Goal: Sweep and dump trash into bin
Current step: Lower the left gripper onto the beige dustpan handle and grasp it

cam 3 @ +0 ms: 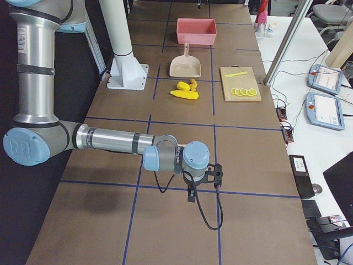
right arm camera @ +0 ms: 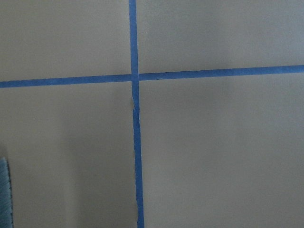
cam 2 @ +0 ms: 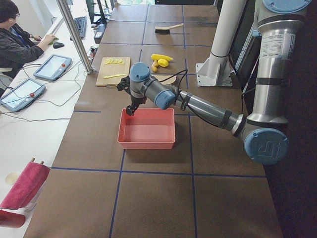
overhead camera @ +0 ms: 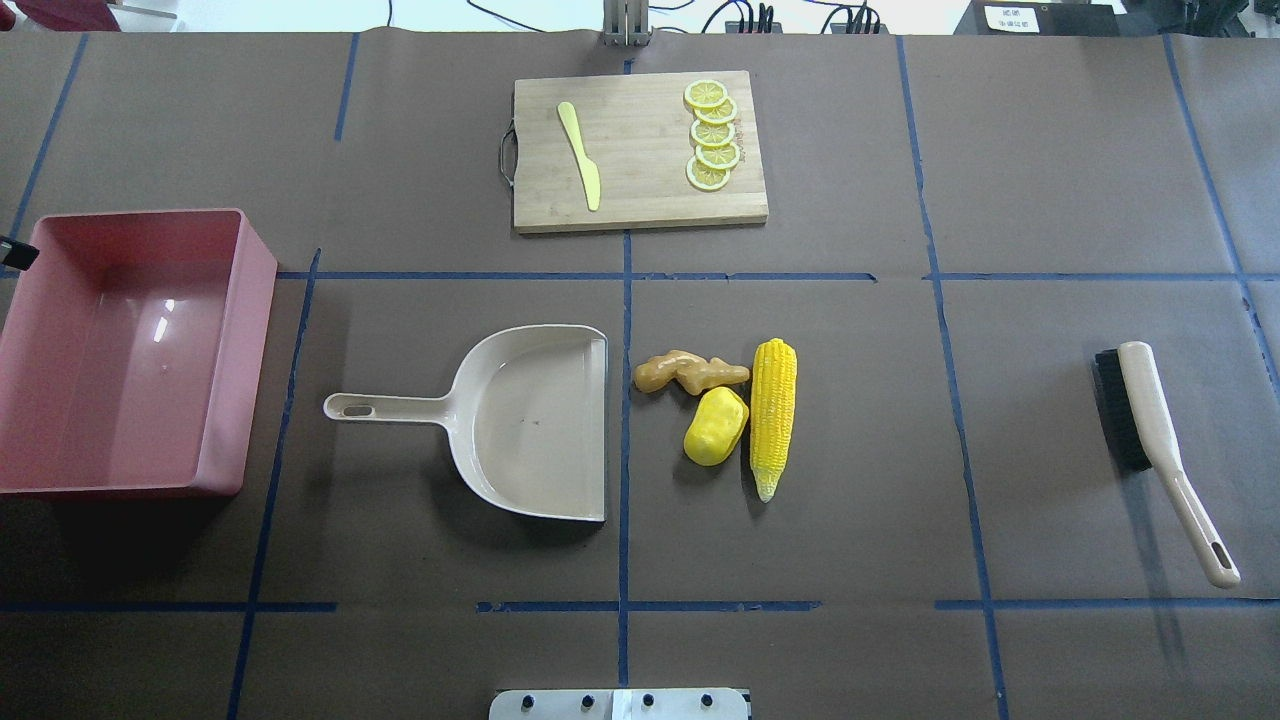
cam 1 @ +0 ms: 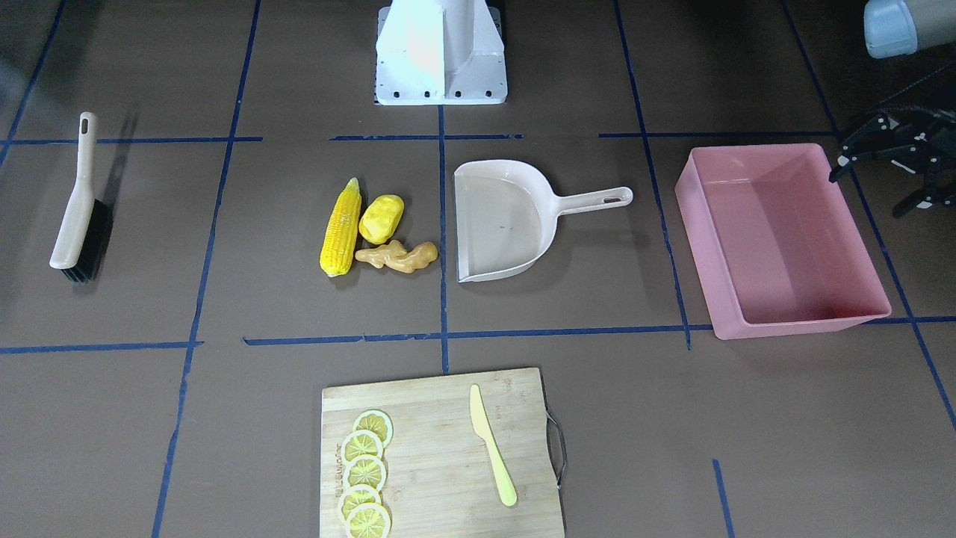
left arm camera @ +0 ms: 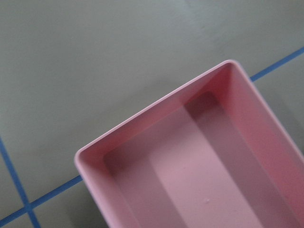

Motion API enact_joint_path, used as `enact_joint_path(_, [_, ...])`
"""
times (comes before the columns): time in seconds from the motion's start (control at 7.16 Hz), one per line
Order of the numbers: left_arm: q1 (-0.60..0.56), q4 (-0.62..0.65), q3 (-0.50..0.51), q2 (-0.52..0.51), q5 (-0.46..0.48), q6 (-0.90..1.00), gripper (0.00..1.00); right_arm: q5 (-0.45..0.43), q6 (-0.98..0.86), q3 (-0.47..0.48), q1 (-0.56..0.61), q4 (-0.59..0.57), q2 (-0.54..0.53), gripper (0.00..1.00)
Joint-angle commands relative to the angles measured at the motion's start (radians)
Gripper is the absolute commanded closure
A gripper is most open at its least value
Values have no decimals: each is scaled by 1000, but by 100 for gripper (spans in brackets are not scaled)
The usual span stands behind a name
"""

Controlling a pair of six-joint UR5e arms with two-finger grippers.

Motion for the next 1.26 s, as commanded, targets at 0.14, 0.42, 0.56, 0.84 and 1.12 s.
enact_joint_path(0.14, [76,3,-120,-22,127,3,1,2,7,2,0,0,0,0])
enact_joint_path(0.42, [224,225,-213,-89,147,3,0,4,33,15,0,6,1,0])
enact_joint_path(0.56, [304,388,-236,-202,156,9,1,4,69,40,0,6,12,0])
enact_joint_path(0.84, [451,429,-235,-257,273,59,0,27,117,58,-49,3,18,0])
enact_joint_path(1.12, [550,428,-212,-311,361,121,0,57,119,78,-72,6,9,0])
